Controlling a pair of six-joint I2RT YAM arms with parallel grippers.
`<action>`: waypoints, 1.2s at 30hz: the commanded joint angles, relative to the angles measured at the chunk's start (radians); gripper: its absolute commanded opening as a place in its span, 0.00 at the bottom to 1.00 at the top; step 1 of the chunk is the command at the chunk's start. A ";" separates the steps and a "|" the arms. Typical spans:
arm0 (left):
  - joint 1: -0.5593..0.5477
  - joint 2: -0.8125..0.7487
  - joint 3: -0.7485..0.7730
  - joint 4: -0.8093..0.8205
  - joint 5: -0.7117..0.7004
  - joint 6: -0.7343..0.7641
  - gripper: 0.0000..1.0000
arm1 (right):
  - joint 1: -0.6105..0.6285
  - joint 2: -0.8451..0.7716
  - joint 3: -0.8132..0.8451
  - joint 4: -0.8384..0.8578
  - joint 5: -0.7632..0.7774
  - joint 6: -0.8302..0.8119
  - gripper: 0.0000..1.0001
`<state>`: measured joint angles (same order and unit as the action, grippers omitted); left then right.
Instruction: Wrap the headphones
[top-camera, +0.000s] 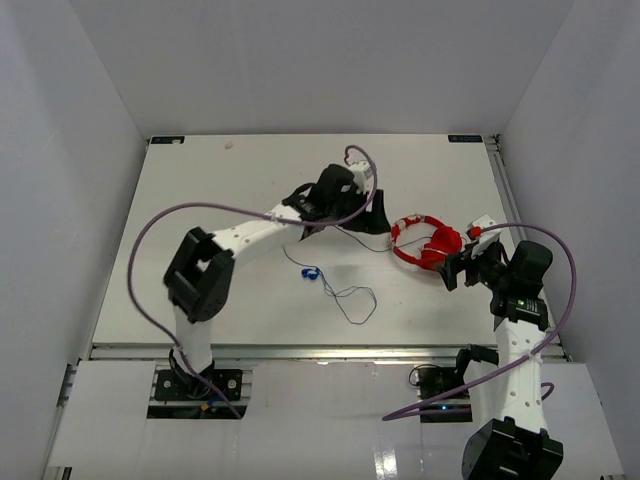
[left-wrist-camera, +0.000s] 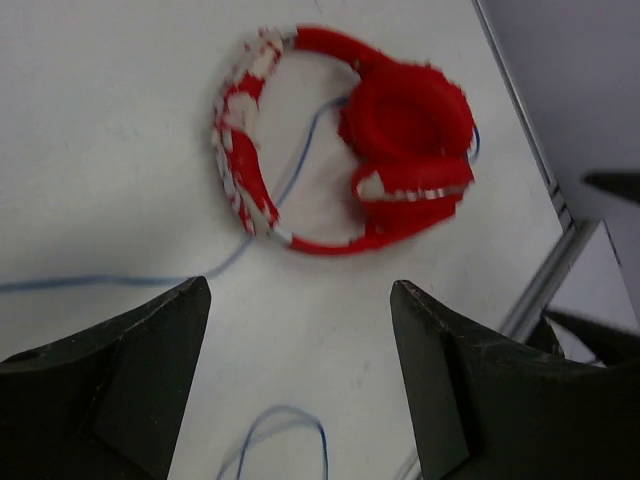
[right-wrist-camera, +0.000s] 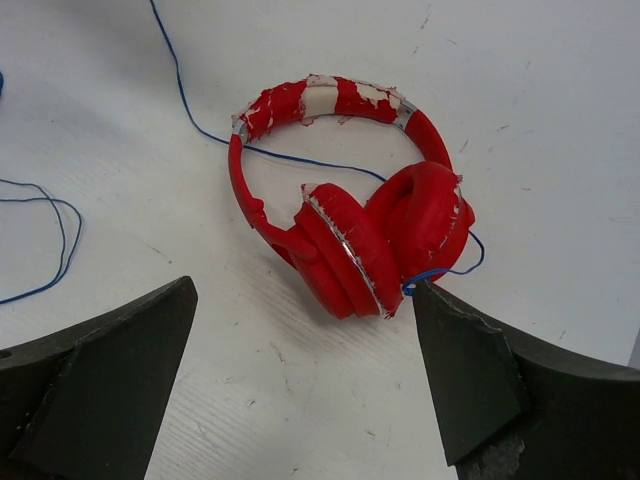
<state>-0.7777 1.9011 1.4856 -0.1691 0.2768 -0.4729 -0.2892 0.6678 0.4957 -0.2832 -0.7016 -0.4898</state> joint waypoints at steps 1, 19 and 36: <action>0.011 0.318 0.413 -0.244 -0.033 -0.066 0.81 | -0.011 -0.028 0.000 0.082 0.014 0.051 0.95; -0.077 0.656 0.791 -0.355 -0.077 0.338 0.63 | -0.008 -0.028 0.014 0.087 -0.011 0.095 0.94; -0.106 0.700 0.818 -0.334 -0.333 0.316 0.00 | -0.010 -0.027 0.006 0.093 0.003 0.086 0.94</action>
<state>-0.8803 2.6129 2.3215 -0.5048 -0.0220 -0.1123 -0.2951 0.6472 0.4934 -0.2288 -0.6948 -0.4034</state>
